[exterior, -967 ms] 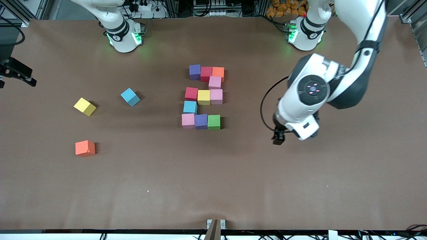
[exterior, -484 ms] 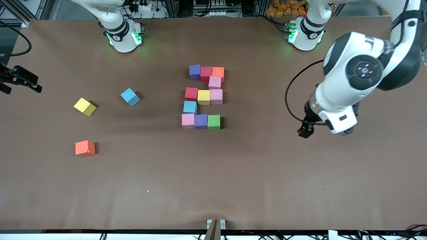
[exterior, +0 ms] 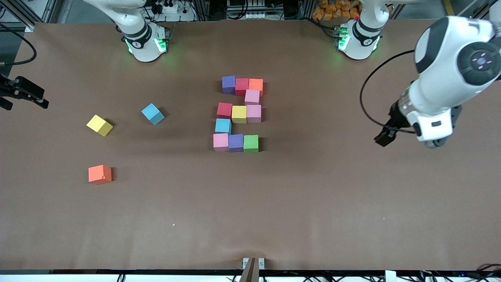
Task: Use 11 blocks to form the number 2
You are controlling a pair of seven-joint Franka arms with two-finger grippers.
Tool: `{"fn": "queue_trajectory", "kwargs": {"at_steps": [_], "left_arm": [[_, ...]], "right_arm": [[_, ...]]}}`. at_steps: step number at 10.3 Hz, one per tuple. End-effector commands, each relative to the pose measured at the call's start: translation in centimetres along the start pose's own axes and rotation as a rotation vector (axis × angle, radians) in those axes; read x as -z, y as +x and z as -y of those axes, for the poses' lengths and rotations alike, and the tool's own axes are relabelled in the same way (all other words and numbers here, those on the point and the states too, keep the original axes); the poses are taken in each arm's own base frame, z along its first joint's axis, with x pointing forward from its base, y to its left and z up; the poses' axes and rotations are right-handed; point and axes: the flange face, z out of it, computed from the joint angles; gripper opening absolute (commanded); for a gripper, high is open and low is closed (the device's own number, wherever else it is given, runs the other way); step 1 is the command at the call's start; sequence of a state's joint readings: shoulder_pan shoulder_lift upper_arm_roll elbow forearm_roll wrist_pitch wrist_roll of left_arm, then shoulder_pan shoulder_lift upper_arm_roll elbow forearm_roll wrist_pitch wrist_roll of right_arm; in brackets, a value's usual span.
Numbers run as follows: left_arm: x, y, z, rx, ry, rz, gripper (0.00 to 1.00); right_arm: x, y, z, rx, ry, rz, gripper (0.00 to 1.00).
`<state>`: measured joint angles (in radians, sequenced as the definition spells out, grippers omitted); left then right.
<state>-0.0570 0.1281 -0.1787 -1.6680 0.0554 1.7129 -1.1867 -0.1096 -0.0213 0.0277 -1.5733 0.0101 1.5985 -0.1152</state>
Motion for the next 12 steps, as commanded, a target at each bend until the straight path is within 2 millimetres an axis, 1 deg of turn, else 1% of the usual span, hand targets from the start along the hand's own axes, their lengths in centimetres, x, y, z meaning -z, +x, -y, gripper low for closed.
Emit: {"fn": "queue_trajectory", "kwargs": {"at_steps": [1, 2, 3, 6, 7, 9, 10, 12], "left_arm": [[0.1, 1.0, 2.3, -0.112, -0.004, 0.013, 1.0], [1.0, 1.8, 3.7, -0.159, -0.014, 0.001, 1.0], [1.8, 3.1, 5.0, -0.25, -0.021, -0.004, 1.0], [1.8, 3.3, 5.2, -0.474, -0.008, -0.011, 1.0], [2.3, 3.5, 5.2, -0.56, -0.02, -0.029, 1.0], [4.5, 4.6, 7.1, -0.714, -0.055, -0.059, 1.0], [5.1, 4.6, 7.3, -0.769, -0.062, -0.068, 1.0], [5.8, 3.8, 6.8, -0.854, -0.058, -0.083, 1.0]], "right_arm": [[0.4, -0.5, -0.5, -0.005, -0.014, 0.0, 1.0], [-0.1, -0.2, -0.8, -0.008, -0.014, 0.003, 1.0], [-0.1, 0.0, -0.8, -0.008, -0.012, -0.001, 1.0], [0.1, 0.2, -0.2, -0.001, -0.014, -0.007, 1.0], [0.0, 0.1, -0.4, -0.005, -0.009, -0.003, 1.0], [0.0, 0.1, -0.4, -0.005, -0.007, 0.003, 1.0], [0.0, 0.0, -0.6, -0.002, -0.007, 0.006, 1.0], [0.4, 0.1, -0.9, -0.008, -0.008, -0.006, 1.0]]}}
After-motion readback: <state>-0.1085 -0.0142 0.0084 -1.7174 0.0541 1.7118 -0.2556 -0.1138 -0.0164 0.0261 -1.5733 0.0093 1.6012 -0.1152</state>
